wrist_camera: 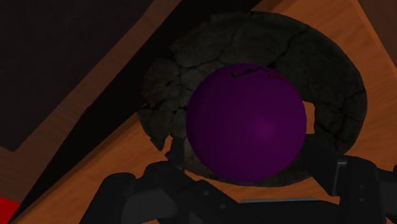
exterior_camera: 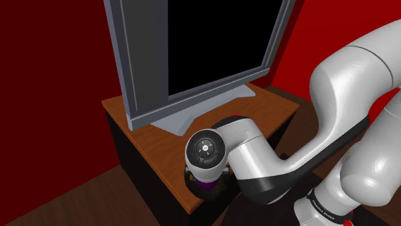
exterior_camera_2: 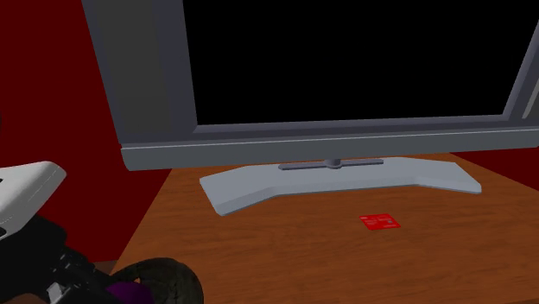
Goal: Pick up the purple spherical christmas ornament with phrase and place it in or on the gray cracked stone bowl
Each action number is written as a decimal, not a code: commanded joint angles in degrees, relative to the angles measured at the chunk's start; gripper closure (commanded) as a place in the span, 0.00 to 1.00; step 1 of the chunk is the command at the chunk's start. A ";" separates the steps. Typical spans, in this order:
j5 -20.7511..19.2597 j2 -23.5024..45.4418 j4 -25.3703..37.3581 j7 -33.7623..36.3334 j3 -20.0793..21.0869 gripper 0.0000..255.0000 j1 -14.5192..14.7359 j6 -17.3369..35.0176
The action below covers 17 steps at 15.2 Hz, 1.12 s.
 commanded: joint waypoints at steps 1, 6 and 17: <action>0.13 0.04 -0.14 -0.06 0.01 0.00 0.00 -0.05; 1.40 -0.78 0.84 -0.79 0.48 0.00 0.23 -1.35; 4.81 -3.08 4.18 -2.87 1.62 0.00 0.97 -5.59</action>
